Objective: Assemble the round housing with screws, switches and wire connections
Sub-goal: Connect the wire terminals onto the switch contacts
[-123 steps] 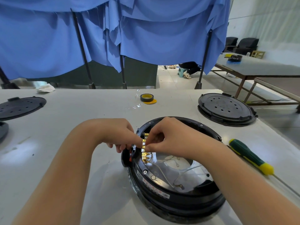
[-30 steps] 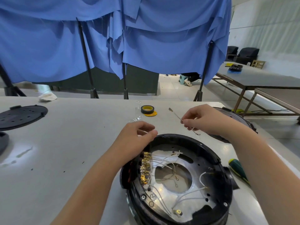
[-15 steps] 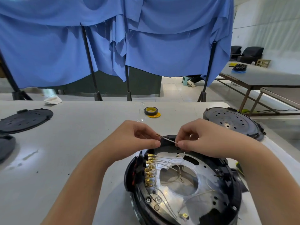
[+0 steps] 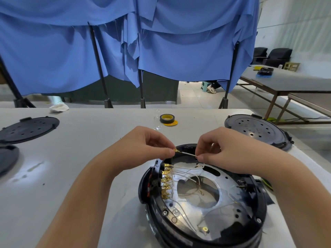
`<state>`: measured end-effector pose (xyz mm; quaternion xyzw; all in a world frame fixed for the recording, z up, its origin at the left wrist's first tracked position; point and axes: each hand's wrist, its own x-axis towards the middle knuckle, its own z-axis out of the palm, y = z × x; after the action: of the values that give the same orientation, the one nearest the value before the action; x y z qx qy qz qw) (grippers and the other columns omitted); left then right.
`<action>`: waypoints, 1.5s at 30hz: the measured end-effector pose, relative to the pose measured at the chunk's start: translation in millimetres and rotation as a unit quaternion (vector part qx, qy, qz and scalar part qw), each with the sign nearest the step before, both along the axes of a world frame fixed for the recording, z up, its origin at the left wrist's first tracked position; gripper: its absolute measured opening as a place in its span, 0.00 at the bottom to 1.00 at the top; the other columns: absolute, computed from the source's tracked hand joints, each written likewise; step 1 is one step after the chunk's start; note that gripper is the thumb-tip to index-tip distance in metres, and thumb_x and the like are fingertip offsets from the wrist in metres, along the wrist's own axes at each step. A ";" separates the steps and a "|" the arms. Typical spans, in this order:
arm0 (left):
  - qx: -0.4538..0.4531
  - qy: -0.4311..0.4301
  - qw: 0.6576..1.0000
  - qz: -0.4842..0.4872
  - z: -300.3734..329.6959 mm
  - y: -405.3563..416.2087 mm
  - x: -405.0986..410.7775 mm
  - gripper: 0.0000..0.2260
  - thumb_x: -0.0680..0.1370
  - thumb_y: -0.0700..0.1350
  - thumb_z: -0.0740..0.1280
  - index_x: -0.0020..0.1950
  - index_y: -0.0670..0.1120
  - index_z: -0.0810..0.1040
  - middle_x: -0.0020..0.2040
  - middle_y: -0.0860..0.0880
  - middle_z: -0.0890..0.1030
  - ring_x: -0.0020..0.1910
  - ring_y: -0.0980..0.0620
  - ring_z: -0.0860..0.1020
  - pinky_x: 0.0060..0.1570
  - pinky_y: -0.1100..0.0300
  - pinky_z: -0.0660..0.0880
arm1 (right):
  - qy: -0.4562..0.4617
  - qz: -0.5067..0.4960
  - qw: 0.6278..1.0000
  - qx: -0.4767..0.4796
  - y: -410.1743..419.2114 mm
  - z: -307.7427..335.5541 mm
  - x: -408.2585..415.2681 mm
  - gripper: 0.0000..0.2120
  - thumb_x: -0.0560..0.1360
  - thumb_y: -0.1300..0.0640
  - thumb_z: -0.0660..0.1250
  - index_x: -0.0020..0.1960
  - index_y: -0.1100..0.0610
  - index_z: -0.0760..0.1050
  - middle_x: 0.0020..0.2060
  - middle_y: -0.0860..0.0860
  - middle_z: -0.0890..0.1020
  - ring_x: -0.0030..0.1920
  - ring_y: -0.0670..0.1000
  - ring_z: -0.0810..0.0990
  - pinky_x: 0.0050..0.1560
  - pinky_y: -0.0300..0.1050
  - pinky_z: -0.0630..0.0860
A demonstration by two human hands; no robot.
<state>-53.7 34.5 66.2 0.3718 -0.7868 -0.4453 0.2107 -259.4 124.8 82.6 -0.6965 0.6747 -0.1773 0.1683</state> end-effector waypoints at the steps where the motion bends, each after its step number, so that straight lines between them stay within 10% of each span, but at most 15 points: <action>1: 0.000 -0.002 1.000 0.002 0.1 -0.2 0.2 0.04 0.72 0.46 0.75 0.41 0.56 0.85 0.39 0.55 0.86 0.40 0.61 0.83 0.34 0.76 0.72 | -0.002 0.001 1.000 0.001 0.5 -0.4 1.4 0.03 0.74 0.51 0.68 0.41 0.44 0.78 0.38 0.41 0.81 0.39 0.39 0.79 0.40 0.34 0.77; 15: 0.060 -0.056 0.997 0.011 -2.2 -2.3 -3.8 0.07 0.76 0.45 0.70 0.41 0.51 0.86 0.38 0.52 0.86 0.34 0.62 0.81 0.41 0.61 0.73 | -0.012 0.035 0.997 -0.068 -2.1 -15.1 26.4 0.03 0.72 0.50 0.70 0.41 0.45 0.77 0.36 0.43 0.80 0.37 0.40 0.78 0.43 0.39 0.79; 30: 0.020 -0.307 0.951 -0.014 -7.9 -10.1 15.0 0.16 0.70 0.61 0.72 0.30 0.50 0.81 0.31 0.55 0.83 0.31 0.63 0.79 0.35 0.65 0.72 | 0.053 0.081 0.995 0.017 3.0 -23.0 39.4 0.05 0.71 0.50 0.71 0.37 0.46 0.77 0.34 0.43 0.80 0.36 0.38 0.77 0.36 0.32 0.74; 45: 0.005 -0.312 0.950 -0.021 -6.0 -6.9 12.6 0.16 0.71 0.59 0.72 0.30 0.49 0.80 0.28 0.55 0.81 0.31 0.61 0.78 0.35 0.64 0.72 | 0.060 0.106 0.992 0.028 0.6 -29.7 43.2 0.05 0.72 0.52 0.71 0.37 0.48 0.78 0.31 0.43 0.80 0.34 0.37 0.77 0.32 0.29 0.72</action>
<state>-41.1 27.6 60.1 0.4769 -0.8183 -0.3158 -0.0562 -216.2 125.4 52.9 -0.7686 0.6102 -0.0977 0.1652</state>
